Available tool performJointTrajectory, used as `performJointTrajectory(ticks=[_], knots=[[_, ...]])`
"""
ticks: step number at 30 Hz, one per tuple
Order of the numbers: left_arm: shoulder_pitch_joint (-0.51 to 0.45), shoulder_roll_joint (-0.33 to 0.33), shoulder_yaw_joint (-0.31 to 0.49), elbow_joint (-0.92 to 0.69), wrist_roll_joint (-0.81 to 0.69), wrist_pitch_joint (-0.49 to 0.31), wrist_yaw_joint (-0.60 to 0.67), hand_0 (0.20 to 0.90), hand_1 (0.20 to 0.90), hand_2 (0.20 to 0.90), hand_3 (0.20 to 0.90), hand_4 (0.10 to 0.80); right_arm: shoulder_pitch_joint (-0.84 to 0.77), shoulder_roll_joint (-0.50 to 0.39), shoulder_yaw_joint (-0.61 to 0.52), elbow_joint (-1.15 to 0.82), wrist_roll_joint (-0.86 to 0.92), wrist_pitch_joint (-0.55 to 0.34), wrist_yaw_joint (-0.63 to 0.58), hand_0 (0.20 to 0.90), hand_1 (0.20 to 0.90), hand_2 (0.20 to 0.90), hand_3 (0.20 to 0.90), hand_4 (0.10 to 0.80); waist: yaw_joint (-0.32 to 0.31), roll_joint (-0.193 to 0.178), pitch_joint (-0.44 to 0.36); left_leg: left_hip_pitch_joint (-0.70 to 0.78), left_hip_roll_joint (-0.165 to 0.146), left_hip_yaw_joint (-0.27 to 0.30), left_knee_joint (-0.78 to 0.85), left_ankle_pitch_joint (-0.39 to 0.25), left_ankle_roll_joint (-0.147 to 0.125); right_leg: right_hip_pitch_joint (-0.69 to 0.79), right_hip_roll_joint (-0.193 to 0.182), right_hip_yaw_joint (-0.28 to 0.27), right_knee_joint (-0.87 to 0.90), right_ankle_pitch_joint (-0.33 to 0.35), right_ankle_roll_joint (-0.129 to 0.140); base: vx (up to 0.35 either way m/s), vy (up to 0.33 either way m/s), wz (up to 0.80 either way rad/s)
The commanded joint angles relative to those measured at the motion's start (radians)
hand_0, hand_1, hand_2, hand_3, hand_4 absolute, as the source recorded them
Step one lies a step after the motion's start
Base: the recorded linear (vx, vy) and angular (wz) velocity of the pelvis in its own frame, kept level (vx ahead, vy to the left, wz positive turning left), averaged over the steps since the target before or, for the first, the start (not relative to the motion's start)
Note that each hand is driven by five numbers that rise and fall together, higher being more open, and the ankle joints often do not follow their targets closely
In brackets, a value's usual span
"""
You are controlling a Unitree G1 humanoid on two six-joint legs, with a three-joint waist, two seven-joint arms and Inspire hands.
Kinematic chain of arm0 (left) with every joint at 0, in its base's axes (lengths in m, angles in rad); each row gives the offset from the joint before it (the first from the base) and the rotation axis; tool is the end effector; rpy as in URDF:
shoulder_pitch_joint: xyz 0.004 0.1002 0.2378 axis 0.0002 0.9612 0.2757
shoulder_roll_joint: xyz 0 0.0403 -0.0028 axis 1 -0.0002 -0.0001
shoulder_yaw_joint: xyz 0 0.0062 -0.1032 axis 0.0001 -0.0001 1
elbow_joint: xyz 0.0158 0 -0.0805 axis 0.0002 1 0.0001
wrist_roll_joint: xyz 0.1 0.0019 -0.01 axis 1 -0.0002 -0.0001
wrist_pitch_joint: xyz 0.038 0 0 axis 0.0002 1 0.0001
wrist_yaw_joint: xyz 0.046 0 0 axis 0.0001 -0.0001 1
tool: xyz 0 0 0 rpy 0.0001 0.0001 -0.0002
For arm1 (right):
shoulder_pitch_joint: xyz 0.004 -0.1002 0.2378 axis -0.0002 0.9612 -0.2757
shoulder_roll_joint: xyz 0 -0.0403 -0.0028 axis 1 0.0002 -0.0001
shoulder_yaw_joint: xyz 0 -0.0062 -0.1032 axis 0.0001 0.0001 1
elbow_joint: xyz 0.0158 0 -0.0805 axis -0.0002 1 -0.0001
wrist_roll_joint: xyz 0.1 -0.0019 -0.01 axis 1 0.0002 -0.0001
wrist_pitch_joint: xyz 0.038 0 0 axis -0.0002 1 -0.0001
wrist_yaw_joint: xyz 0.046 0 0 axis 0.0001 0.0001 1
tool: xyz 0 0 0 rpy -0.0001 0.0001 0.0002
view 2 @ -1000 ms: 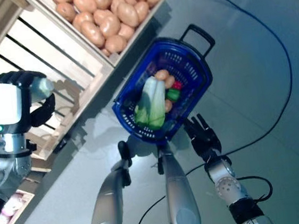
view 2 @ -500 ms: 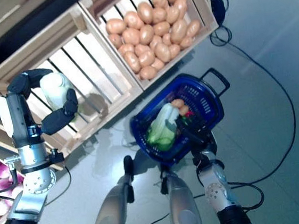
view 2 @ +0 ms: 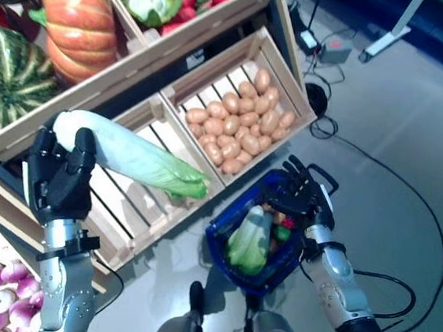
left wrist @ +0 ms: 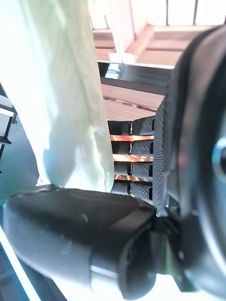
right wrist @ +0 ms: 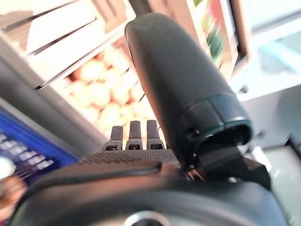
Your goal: Put vegetables into the basket
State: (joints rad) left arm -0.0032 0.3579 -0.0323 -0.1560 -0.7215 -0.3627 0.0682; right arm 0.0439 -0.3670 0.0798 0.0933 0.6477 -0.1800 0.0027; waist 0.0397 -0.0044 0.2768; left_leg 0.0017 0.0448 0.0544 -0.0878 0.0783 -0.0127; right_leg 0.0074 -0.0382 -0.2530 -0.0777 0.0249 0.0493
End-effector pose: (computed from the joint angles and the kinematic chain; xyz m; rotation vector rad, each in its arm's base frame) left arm 0.1991 0.2058 0.0964 -0.3986 -0.4656 0.0233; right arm 0.1921 -0.2136 0.0353 0.2770 -0.0182 -0.0155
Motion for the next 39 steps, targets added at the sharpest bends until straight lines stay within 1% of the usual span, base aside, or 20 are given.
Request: performJointTrajectory(ticks=[1, 2, 8, 9, 14, 17, 18, 22, 24, 28, 31, 39], knots=[[-0.028, 0.027, -0.019, -0.047, 0.010, 0.005, -0.064, 0.300, 0.300, 0.300, 0.300, 0.400, 0.008, -0.081, -0.016, -0.117, -0.075, -0.028, 0.166, 0.900, 0.900, 0.900, 0.900, 0.800, -0.005, -0.046, -0.150, -0.010, -0.021, 0.002, 0.001, -0.023, -0.026, 0.040, -0.066, -0.034, -0.009, 0.048, 0.042, 0.074, 0.003, 0.00], [-0.026, 0.045, -0.025, -0.034, -0.003, 0.029, -0.078, 0.300, 0.300, 0.300, 0.300, 0.400, 0.003, -0.133, -0.023, -0.134, -0.075, 0.001, 0.205, 0.900, 0.900, 0.900, 0.900, 0.800, -0.003, -0.051, -0.161, -0.002, -0.021, 0.003, 0.001, -0.028, -0.023, 0.048, -0.068, -0.035, -0.010, 0.049, 0.046, 0.053, -0.001, -0.02], [-0.042, 0.064, -0.059, -0.001, -0.003, 0.069, -0.122, 0.300, 0.300, 0.300, 0.300, 0.400, -0.053, -0.194, 0.014, -0.146, -0.112, 0.056, 0.287, 0.900, 0.900, 0.900, 0.900, 0.800, 0.005, -0.058, -0.182, 0.020, -0.017, 0.014, 0.001, -0.045, -0.018, 0.057, -0.073, -0.034, -0.010, 0.047, 0.052, 0.053, 0.007, -0.02], [-0.051, 0.071, -0.071, 0.008, 0.016, 0.065, -0.119, 0.300, 0.300, 0.300, 0.300, 0.400, -0.072, -0.213, 0.033, -0.153, -0.110, 0.074, 0.311, 0.900, 0.900, 0.900, 0.900, 0.800, 0.007, -0.059, -0.186, 0.025, -0.016, 0.016, 0.001, -0.048, -0.018, 0.061, -0.073, -0.034, -0.010, 0.047, 0.053, 0.042, 0.011, -0.03], [-0.081, 0.088, -0.107, 0.028, 0.001, 0.069, -0.117, 0.300, 0.300, 0.300, 0.300, 0.400, -0.137, -0.249, 0.092, -0.149, -0.086, 0.111, 0.364, 0.900, 0.900, 0.900, 0.900, 0.800, 0.016, -0.060, -0.201, 0.041, -0.016, 0.018, 0.001, -0.057, -0.016, 0.071, -0.076, -0.030, -0.010, 0.044, 0.055, 0.045, 0.006, -0.01], [-0.083, 0.088, -0.111, 0.028, -0.003, 0.067, -0.120, 0.300, 0.300, 0.300, 0.300, 0.400, -0.149, -0.249, 0.122, -0.160, -0.058, 0.148, 0.367, 0.900, 0.900, 0.900, 0.900, 0.800, 0.019, -0.059, -0.211, 0.050, -0.015, 0.018, 0.001, -0.062, -0.016, 0.079, -0.078, -0.028, -0.010, 0.041, 0.056, 0.052, 0.009, 0.00], [-0.084, 0.088, -0.114, 0.030, -0.010, 0.062, -0.113, 0.300, 0.300, 0.300, 0.300, 0.400, -0.154, -0.241, 0.134, -0.144, -0.052, 0.167, 0.351, 0.900, 0.900, 0.900, 0.900, 0.800, 0.020, -0.058, -0.215, 0.053, -0.015, 0.018, 0.001, -0.064, -0.016, 0.082, -0.079, -0.027, -0.010, 0.039, 0.056, 0.047, 0.012, 0.01], [-0.082, 0.075, -0.113, 0.036, -0.023, 0.064, -0.098, 0.300, 0.300, 0.300, 0.300, 0.400, -0.159, -0.206, 0.161, -0.122, -0.070, 0.203, 0.354, 0.900, 0.900, 0.900, 0.900, 0.800, 0.022, -0.053, -0.223, 0.058, -0.014, 0.016, 0.001, -0.068, -0.017, 0.087, -0.083, -0.029, -0.010, 0.036, 0.056, 0.010, 0.004, 0.00], [-0.074, 0.068, -0.122, 0.033, -0.023, 0.062, -0.099, 0.300, 0.300, 0.300, 0.300, 0.400, -0.152, -0.188, 0.190, -0.123, -0.065, 0.238, 0.361, 0.900, 0.900, 0.900, 0.900, 0.800, 0.026, -0.052, -0.228, 0.060, -0.013, 0.012, 0.001, -0.069, -0.017, 0.089, -0.085, -0.029, -0.010, 0.034, 0.056, 0.000, 0.000, 0.00], [-0.067, 0.067, -0.135, 0.034, -0.027, 0.057, -0.107, 0.300, 0.300, 0.300, 0.300, 0.400, -0.158, -0.171, 0.216, -0.104, -0.054, 0.248, 0.357, 0.900, 0.900, 0.900, 0.900, 0.800, 0.031, -0.052, -0.233, 0.061, -0.012, 0.004, 0.001, -0.071, -0.018, 0.094, -0.087, -0.033, -0.010, 0.032, 0.056, 0.000, 0.000, 0.00], [-0.062, 0.065, -0.145, 0.037, -0.040, 0.049, -0.105, 0.300, 0.300, 0.300, 0.300, 0.400, -0.173, -0.152, 0.244, -0.088, -0.041, 0.265, 0.331, 0.900, 0.900, 0.900, 0.900, 0.800, 0.036, -0.051, -0.239, 0.061, -0.011, 0.000, 0.001, -0.069, -0.020, 0.095, -0.089, -0.033, -0.010, 0.031, 0.056, 0.000, 0.000, 0.00], [-0.068, 0.054, -0.156, 0.033, -0.041, 0.061, -0.113, 0.300, 0.300, 0.300, 0.300, 0.400, -0.188, -0.111, 0.284, -0.054, -0.039, 0.313, 0.276, 0.900, 0.900, 0.900, 0.900, 0.800, 0.044, -0.050, -0.246, 0.057, -0.012, -0.010, 0.001, -0.066, -0.020, 0.093, -0.093, -0.034, -0.010, 0.032, 0.055, 0.000, 0.001, 0.00]])
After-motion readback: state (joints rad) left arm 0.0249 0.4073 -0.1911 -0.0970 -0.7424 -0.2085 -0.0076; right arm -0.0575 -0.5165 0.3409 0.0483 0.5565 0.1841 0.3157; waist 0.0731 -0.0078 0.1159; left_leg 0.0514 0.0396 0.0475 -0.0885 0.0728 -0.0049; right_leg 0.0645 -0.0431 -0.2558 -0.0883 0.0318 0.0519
